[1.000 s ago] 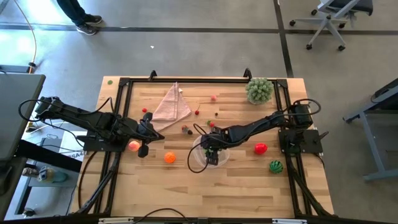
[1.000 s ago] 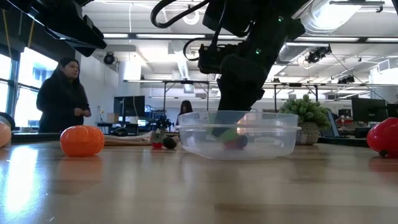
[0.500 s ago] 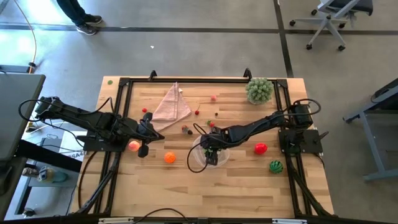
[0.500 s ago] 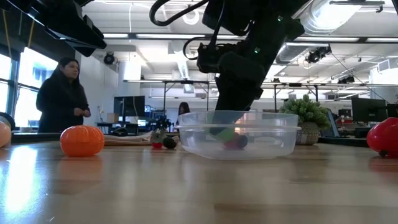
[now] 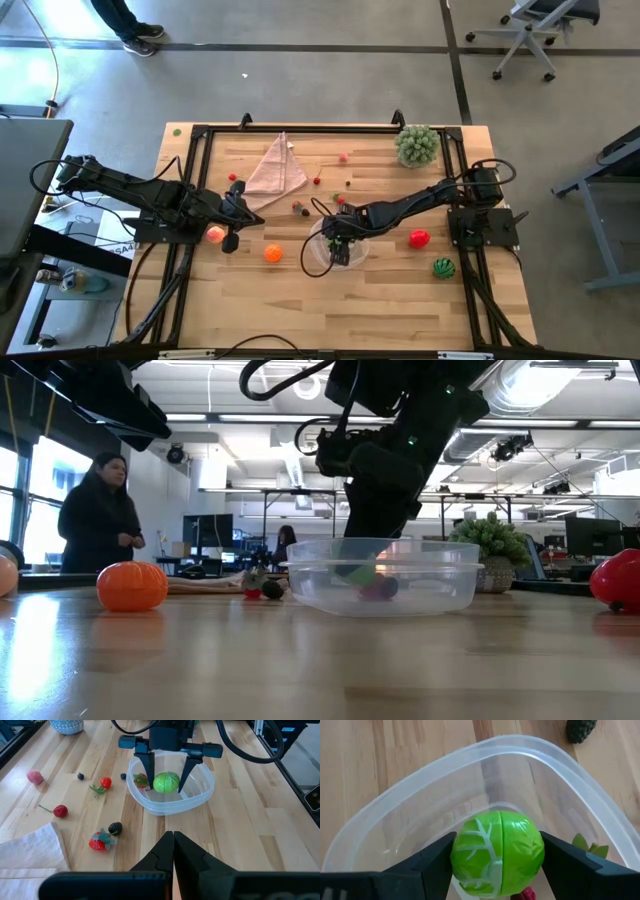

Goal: Pick and placing Produce into tupperware
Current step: Put the cabbage into the transparent bin

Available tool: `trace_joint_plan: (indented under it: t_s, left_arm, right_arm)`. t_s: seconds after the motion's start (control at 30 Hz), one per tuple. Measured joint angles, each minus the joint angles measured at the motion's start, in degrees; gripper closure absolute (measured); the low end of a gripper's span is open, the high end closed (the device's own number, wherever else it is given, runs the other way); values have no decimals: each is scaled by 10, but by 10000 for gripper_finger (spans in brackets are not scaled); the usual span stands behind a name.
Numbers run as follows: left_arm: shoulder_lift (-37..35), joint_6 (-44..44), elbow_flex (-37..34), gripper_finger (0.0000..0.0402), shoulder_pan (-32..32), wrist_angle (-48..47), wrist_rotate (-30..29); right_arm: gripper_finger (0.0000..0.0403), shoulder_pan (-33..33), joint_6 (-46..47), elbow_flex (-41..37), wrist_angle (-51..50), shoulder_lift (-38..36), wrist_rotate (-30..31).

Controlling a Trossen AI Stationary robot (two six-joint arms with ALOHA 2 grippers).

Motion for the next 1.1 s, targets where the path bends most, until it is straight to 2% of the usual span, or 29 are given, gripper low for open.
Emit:
trace_joint_plan:
  t_s: [0.53, 0.73, 1.1]
  left_arm:
    - [0, 0, 0, 401, 0, 0, 0]
    - [0, 0, 0, 401, 0, 0, 0]
    - [0, 0, 0, 401, 0, 0, 0]
  right_arm:
    - [141, -1, 24, 0, 1, 0, 0]
    - [141, -4, 53, 0, 41, 0, -61]
    - [141, -5, 50, 0, 21, 0, -36]
